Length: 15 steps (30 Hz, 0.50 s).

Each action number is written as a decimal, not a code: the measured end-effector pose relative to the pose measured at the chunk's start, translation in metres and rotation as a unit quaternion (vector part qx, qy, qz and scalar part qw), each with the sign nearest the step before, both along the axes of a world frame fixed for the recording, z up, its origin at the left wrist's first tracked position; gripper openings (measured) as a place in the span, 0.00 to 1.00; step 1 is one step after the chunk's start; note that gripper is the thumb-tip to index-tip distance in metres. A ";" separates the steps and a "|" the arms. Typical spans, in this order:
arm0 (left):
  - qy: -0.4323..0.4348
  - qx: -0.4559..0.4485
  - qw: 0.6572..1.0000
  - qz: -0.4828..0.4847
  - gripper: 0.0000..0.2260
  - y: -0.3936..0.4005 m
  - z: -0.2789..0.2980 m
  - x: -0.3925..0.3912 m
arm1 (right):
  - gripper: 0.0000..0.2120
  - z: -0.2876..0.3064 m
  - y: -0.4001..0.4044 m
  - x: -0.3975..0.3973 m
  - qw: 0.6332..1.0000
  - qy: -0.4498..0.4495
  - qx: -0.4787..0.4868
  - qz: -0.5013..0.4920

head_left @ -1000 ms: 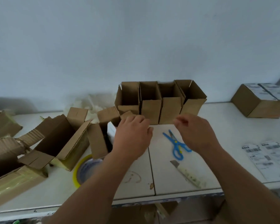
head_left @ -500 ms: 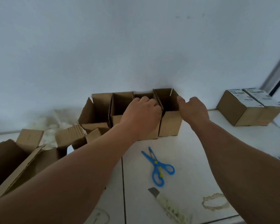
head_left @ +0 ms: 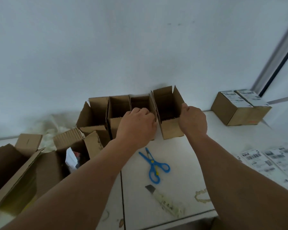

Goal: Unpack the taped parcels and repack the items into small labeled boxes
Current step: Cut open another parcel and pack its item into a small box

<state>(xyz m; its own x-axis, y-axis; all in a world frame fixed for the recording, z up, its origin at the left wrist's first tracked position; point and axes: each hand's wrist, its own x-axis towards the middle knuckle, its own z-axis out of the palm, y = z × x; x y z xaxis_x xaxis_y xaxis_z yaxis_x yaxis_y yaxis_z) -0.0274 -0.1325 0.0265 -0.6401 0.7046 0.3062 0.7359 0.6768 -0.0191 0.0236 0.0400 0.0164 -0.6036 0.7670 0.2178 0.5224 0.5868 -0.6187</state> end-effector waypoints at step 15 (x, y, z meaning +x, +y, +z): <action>-0.059 0.087 0.992 0.065 0.16 -0.114 0.022 0.101 | 0.24 0.019 -0.122 0.161 0.998 0.035 -0.046 0.011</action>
<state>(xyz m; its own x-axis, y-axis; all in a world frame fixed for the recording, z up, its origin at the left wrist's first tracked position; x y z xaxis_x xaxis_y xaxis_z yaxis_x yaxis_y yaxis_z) 0.0736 -0.2463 0.0480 -0.7601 0.5572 0.3343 0.6330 0.7513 0.1870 0.1844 -0.0817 0.0352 -0.6066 0.7721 0.1891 0.4632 0.5367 -0.7052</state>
